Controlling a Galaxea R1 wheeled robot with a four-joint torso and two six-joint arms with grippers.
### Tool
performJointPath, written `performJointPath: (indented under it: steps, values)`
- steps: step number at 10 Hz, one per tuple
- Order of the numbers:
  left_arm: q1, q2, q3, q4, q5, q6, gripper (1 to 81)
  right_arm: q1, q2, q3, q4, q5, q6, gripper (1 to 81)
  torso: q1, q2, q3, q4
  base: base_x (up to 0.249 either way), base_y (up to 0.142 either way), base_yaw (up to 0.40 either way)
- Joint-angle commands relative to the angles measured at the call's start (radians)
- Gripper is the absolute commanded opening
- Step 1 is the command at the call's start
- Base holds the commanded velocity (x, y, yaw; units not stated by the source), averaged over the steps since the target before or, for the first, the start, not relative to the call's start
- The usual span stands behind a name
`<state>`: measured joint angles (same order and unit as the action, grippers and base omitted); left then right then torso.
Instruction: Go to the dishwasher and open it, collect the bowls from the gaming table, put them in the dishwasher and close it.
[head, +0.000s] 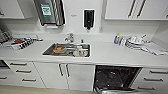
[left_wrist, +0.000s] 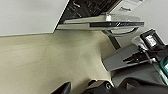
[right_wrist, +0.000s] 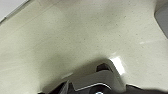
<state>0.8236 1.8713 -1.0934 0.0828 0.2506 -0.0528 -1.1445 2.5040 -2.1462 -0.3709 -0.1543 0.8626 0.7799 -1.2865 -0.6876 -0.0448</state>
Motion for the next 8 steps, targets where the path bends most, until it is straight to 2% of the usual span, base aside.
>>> performJointPath:
  steps: [1,3,4,6,8]
  values:
    - [0.151,0.123,-0.178,0.018,-0.057,0.013,81.1,0.007,-0.025,-0.033,-0.04,-0.022,-0.165,81.1,0.0,0.0,0.0,0.0,0.0,0.0,0.0]
    - [0.283,0.234,-0.367,0.046,-0.161,0.031,81.1,-0.051,-0.014,-0.039,-0.042,0.008,-0.26,81.1,0.0,0.0,0.0,0.0,0.0,0.0,0.0]
    - [0.335,0.281,-0.438,0.054,-0.168,0.031,81.1,-0.084,-0.006,-0.052,-0.046,0.012,-0.286,81.1,0.0,0.0,0.0,0.0,0.0,0.0,0.0]
    - [0.429,0.399,-0.614,0.055,-0.226,0.031,81.1,-0.154,0.017,-0.078,-0.051,0.097,-0.333,81.1,0.0,0.0,0.0,0.0,0.0,0.0,0.0]
    - [0.495,0.489,-0.754,0.055,-0.264,0.031,81.1,-0.214,0.066,-0.141,-0.071,0.15,-0.359,81.1,0.0,0.0,0.0,0.0,0.0,0.0,0.0]
